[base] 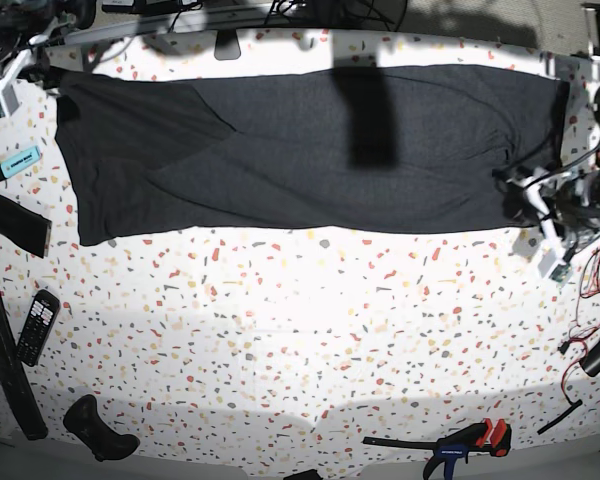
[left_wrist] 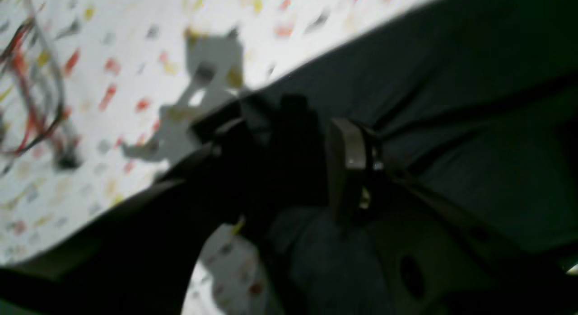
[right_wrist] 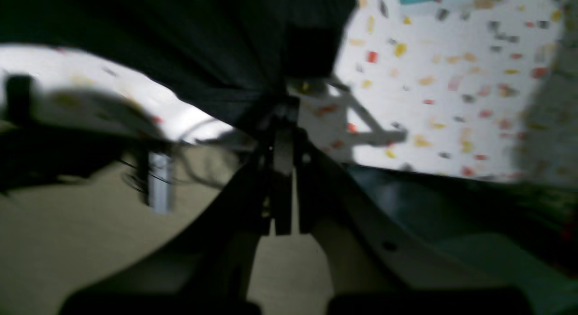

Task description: Fold the T-shirt properly

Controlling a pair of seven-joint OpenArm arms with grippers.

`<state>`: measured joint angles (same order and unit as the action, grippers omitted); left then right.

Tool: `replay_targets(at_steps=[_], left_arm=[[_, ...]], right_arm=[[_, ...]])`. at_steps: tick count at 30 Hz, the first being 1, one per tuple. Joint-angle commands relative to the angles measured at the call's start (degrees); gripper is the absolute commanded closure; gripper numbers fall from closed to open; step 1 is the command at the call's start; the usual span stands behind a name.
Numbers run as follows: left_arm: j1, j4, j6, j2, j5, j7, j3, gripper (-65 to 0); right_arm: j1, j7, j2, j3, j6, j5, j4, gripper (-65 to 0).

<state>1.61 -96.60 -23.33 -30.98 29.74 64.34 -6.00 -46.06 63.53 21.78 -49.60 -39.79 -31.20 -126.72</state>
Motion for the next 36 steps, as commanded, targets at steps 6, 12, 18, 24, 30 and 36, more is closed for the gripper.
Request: replay_targets(at_steps=[6,12,18,24,30,36], left_arm=[[-0.90,-1.20,-0.26,-3.06,0.26,0.20,-0.39,-26.7],[-5.31,-0.59,-3.13,-3.04,-1.77,-4.17,-0.39,-26.7],[-4.04,-0.44,-10.95,-4.26,-4.15,-1.49,-0.39,-28.7],[-2.67,-0.39,-16.11,-8.70,3.48,-1.60,-0.28,-39.7],[-2.54,2.56,-16.67,-10.91,13.27,0.52,-0.26,-40.9],[-2.03,12.31,-16.67,-10.80,15.15,-1.97,0.17,-40.9]], right_arm=[[-0.46,-0.94,0.72,-0.66,-0.21,2.95,-0.87,0.0],[-0.44,-1.88,0.74,-0.63,-0.21,2.40,-0.87,0.0],[-0.46,-1.86,0.74,-0.63,-0.21,2.05,-0.87,0.0],[-0.46,-1.81,0.74,-0.63,-0.21,2.03,-0.87,0.0],[-0.44,-1.53,0.74,-0.63,-0.21,-1.84,-0.87,0.0],[-0.46,-1.36,0.74,-0.63,-0.21,-2.23,-0.87,0.0]])
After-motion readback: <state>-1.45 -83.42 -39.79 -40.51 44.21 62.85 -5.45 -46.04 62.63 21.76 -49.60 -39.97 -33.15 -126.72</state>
